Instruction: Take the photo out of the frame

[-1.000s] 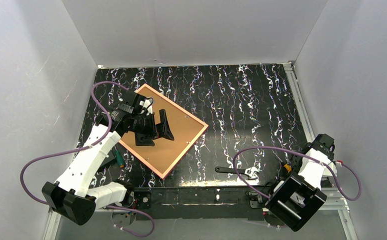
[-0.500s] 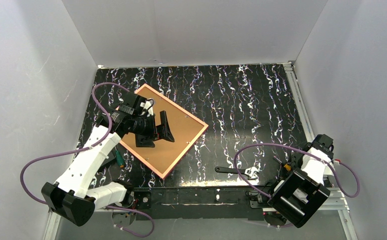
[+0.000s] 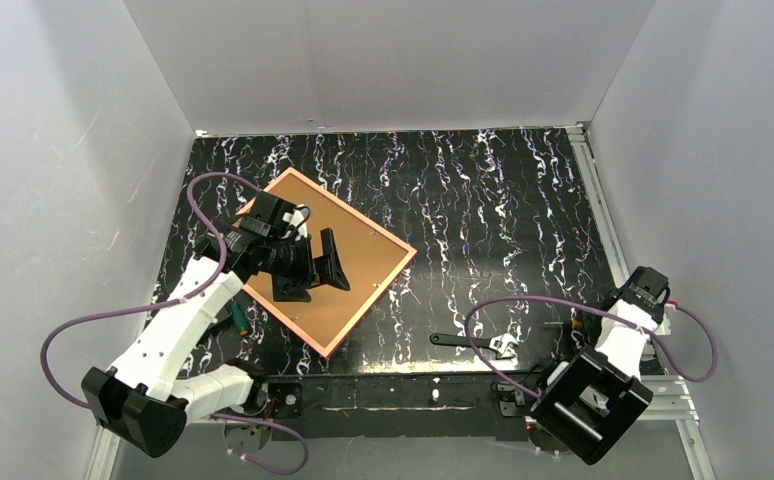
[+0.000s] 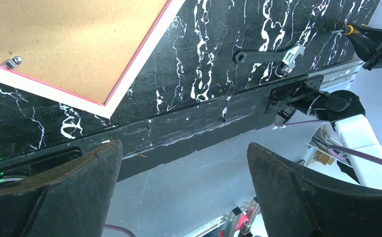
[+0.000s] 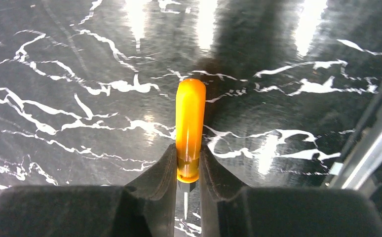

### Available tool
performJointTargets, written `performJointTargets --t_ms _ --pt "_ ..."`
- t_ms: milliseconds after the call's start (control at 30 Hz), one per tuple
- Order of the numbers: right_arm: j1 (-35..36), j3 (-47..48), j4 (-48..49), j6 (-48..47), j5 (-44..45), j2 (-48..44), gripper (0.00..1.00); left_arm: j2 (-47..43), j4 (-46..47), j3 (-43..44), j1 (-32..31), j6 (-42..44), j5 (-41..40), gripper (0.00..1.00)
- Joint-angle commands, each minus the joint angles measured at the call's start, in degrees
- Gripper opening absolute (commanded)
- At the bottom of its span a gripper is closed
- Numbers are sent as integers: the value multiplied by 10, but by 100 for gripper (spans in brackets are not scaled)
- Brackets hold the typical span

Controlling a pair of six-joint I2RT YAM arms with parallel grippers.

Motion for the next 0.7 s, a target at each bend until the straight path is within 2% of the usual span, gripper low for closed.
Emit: performJointTargets --t_ms 0,167,333,467,667 --pt "26 18 38 -42 -29 -13 1 -7 -30 -19 -10 -22 5 98" --pt "126 50 78 -60 -28 -61 1 -1 -21 -43 -12 -48 19 98" --pt "323 106 123 -115 19 -91 1 24 -13 -32 -12 -63 40 98" --pt "466 150 168 -221 17 -92 1 37 8 -27 -12 -98 83 98" --pt "675 161 233 -459 -84 -112 1 53 64 -25 -12 -180 156 98"
